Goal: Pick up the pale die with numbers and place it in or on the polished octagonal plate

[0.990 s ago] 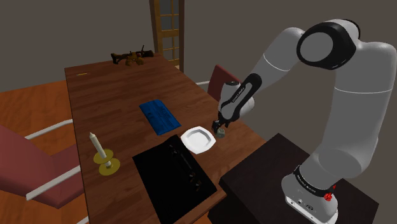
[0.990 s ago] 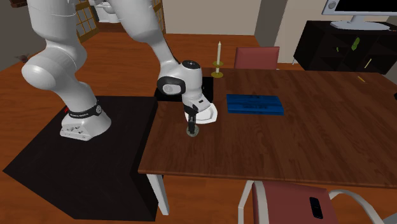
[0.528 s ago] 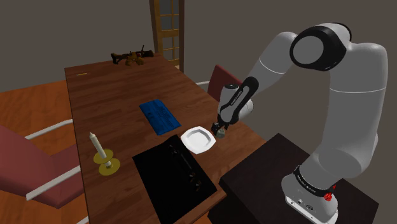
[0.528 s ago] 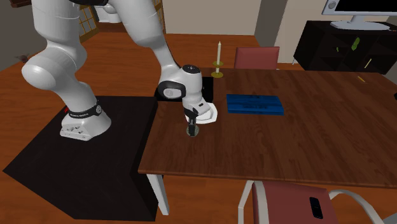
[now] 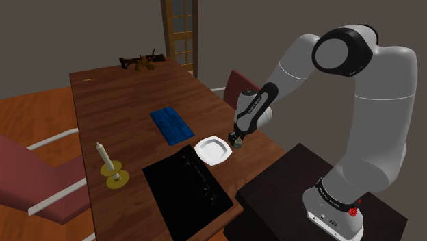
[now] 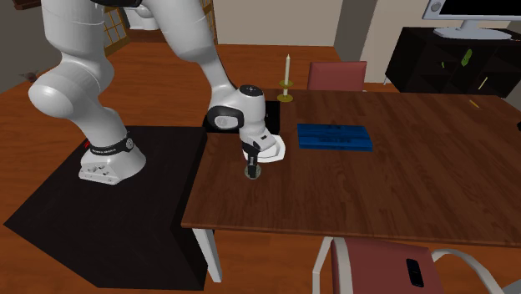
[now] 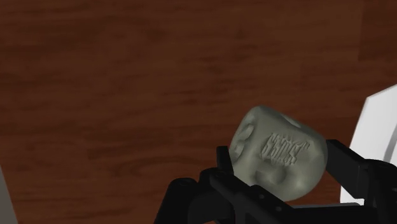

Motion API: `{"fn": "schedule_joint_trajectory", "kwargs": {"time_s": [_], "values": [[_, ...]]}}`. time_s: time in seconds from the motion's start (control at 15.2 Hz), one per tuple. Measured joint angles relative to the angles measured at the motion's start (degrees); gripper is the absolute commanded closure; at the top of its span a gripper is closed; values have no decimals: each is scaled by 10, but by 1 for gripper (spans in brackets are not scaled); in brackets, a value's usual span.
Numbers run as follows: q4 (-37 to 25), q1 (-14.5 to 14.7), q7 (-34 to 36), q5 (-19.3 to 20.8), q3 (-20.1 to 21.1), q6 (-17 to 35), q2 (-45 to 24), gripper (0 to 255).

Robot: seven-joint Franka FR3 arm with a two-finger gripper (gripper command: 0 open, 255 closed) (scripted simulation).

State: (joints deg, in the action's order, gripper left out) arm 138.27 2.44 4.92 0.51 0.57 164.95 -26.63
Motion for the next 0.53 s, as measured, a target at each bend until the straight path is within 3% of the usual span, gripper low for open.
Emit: {"fn": "schedule_joint_trajectory", "kwargs": {"time_s": [0.53], "values": [[4,0,0,0,0,-7,11,255]]}}
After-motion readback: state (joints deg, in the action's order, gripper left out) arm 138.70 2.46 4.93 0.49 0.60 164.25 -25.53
